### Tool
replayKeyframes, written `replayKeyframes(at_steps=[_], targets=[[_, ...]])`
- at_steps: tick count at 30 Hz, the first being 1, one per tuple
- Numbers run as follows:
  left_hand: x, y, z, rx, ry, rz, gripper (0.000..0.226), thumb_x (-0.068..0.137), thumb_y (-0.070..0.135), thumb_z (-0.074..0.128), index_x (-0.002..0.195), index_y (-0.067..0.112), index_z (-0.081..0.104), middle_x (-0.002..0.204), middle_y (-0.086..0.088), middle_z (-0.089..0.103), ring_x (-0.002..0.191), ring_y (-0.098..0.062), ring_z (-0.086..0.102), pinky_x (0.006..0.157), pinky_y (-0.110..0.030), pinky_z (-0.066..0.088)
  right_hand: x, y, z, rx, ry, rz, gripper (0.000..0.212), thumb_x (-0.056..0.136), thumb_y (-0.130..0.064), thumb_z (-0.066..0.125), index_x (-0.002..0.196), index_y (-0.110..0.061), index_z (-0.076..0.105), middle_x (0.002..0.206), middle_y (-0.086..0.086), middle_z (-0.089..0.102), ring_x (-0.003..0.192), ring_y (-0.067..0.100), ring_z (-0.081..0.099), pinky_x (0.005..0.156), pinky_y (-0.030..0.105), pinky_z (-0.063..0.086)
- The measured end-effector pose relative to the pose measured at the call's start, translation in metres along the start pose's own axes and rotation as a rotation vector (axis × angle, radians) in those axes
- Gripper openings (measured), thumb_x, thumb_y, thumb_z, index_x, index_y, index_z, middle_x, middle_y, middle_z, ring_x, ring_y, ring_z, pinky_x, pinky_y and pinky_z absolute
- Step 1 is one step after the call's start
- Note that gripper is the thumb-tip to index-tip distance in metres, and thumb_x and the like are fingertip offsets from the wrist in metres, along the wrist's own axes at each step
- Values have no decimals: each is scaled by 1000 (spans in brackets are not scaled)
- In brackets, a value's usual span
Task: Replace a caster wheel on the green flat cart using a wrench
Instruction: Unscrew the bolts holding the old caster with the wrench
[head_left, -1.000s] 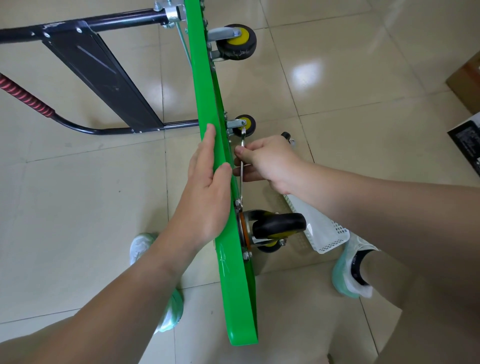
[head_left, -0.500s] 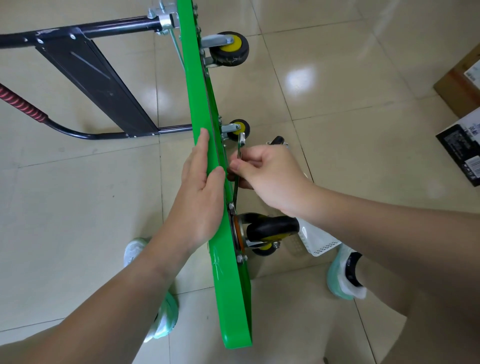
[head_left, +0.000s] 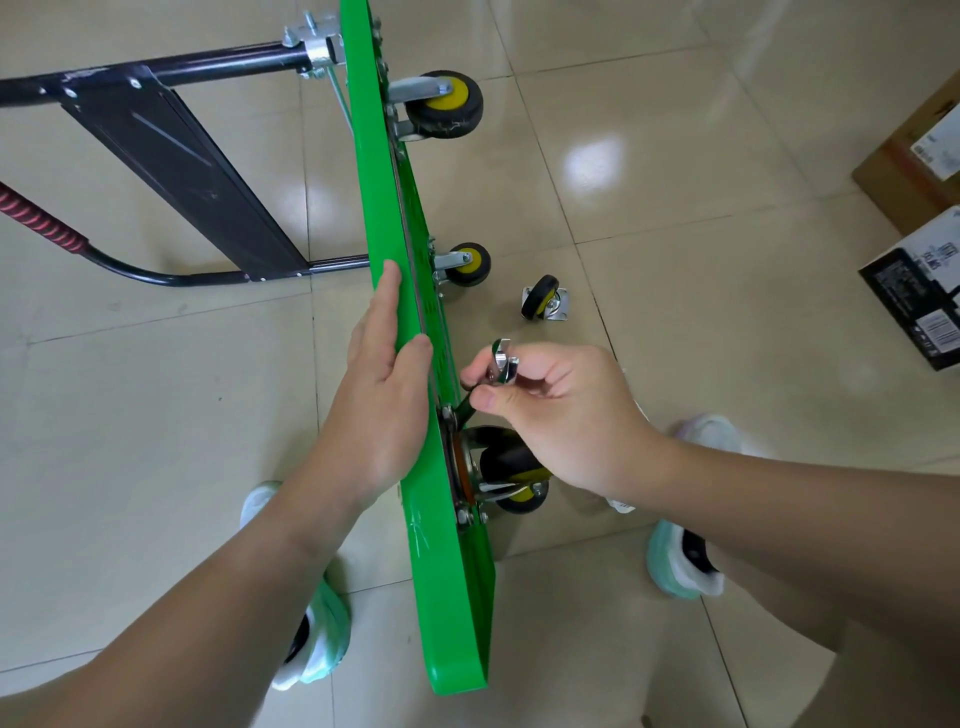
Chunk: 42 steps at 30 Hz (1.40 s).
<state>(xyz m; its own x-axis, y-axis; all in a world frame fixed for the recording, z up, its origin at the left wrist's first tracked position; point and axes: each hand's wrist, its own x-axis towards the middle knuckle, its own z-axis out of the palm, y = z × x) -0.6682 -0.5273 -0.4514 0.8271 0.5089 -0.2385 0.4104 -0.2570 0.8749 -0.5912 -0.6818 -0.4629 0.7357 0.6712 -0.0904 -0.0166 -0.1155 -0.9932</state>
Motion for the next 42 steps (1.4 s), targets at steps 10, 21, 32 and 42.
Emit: replayKeyframes(at_steps=[10, 21, 32, 42], targets=[[2, -1, 1, 17, 10, 6, 64, 110, 19, 34, 164, 42, 7, 152, 32, 16, 135, 25, 14, 98, 6, 9, 15, 0, -8, -13, 0, -56, 14, 87, 5, 71, 93, -7, 77, 88, -2, 75, 86, 8, 71, 89, 28, 57], [0, 1, 4, -28, 72, 7, 76, 90, 41, 37, 163, 46, 15, 154, 30, 23, 143, 10, 22, 118, -19, 15, 49, 5, -17, 14, 56, 170, 17, 94, -10, 68, 84, -24, 73, 83, -3, 73, 86, 16, 72, 84, 39, 62], [-2, 5, 5, 15, 79, 1, 63, 110, 18, 36, 165, 40, 14, 163, 20, 22, 139, 12, 19, 114, -13, 12, 96, 1, 8, 17, -73, 417, 37, 94, -18, 69, 126, 1, 64, 120, 21, 69, 83, 29, 73, 83, 45, 62], [-4, 8, 6, 24, 81, 1, 63, 109, 20, 35, 165, 40, 13, 166, 19, 22, 140, 9, 21, 115, -18, 15, 103, 9, 10, 85, 15, 567, 37, 96, -15, 66, 127, 3, 58, 120, 21, 68, 79, 32, 73, 84, 48, 61]])
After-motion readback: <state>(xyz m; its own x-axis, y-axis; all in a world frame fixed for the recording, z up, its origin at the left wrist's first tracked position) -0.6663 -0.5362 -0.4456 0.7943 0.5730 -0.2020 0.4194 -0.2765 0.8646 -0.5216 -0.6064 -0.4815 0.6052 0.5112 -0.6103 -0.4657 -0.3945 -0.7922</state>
